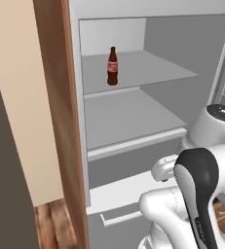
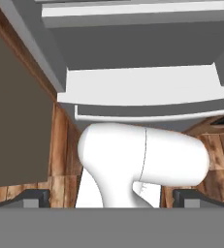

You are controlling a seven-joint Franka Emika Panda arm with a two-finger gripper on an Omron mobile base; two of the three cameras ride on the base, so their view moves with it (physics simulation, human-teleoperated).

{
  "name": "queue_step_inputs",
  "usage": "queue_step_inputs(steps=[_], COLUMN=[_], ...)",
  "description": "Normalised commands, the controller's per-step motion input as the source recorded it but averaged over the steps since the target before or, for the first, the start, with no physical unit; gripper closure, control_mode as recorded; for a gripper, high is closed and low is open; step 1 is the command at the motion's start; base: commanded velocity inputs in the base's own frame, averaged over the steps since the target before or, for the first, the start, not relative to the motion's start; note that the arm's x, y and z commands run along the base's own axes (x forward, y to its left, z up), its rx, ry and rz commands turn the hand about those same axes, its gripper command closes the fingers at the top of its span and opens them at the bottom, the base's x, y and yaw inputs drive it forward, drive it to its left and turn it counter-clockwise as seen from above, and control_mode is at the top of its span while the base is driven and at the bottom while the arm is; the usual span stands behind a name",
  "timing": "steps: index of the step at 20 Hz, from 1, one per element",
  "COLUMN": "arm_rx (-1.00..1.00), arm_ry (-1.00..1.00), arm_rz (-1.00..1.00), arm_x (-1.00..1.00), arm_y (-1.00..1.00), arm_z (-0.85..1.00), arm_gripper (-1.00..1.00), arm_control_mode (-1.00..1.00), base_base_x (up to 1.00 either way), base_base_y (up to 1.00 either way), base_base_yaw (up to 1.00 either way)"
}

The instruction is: Open the fridge, grab two sodas, and place both sodas inside the bowl with ice on the dining counter.

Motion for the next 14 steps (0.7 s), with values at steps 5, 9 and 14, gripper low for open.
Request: queue_step_inputs(steps=[5, 9, 14], arm_rx=[0.00, 0.00, 0.00], arm_ry=[0.00, 0.00, 0.00], arm_rz=[0.00, 0.00, 0.00], arm_x=[0.00, 0.00, 0.00], arm_y=[0.00, 0.00, 0.00], arm_z=[0.00, 0.00, 0.00], arm_gripper=[-1.00, -1.00, -1.00], arm_control_mode=[1.00, 1.00, 1.00], base_base_x=[0.46, 0.28, 0.27], base_base_y=[-0.29, -0.04, 0.09], base_base_yaw=[0.07, 0.03, 0.03])
